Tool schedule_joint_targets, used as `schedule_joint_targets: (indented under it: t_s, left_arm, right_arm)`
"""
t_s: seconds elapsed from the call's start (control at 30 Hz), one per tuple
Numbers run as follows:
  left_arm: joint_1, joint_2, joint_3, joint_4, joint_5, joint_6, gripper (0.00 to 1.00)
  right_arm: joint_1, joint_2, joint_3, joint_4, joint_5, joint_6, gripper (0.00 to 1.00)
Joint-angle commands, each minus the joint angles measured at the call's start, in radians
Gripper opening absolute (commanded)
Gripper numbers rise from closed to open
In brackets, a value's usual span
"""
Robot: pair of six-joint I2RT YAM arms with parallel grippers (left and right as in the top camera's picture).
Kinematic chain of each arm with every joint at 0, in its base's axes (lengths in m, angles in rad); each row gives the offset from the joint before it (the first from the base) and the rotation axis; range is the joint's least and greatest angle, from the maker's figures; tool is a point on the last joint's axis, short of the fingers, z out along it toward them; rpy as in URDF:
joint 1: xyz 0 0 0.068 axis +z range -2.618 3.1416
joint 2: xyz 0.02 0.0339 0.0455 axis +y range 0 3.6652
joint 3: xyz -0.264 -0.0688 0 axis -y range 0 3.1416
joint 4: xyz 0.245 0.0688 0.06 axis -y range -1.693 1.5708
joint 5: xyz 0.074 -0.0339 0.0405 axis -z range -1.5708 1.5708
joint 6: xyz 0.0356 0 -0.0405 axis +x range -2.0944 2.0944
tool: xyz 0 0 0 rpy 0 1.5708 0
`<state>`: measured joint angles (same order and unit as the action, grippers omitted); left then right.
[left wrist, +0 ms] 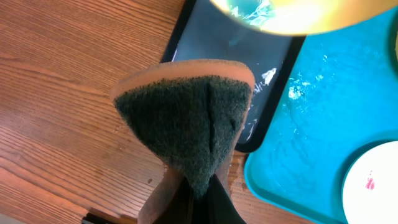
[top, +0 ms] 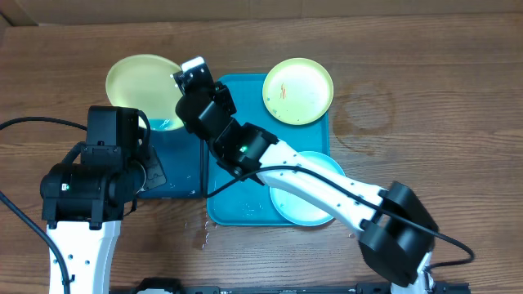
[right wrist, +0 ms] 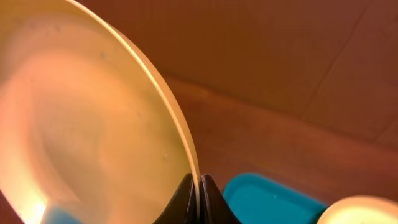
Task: Clean dirty plates on tray and stack at the side
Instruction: 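Lift the scrubbed yellow plate with the right gripper and tilt it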
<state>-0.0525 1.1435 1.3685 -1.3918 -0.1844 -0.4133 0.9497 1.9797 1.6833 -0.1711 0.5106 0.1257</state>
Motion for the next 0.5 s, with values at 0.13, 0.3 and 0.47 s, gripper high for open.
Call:
schedule_joint_targets:
  t_s: [0.13,0.3,0.47]
  left_arm:
    - [-0.010,-0.006,0.001,0.004,-0.006,-0.014,0.04]
    - [-0.010,-0.005,0.001,0.004,-0.005,-0.014,0.04]
    - [-0.010,-0.004,0.001,0.005,-0.005,-0.014,0.04]
  right_arm:
    - [0.008,-0.142,0.027,0.034,0.046,-0.106,0.04]
    - [0.035,-0.147,0.027,0.046,0.046,-0.160,0.04]
    - [0.053,-0.147,0.027,0.050,0.050,-0.161,0.04]
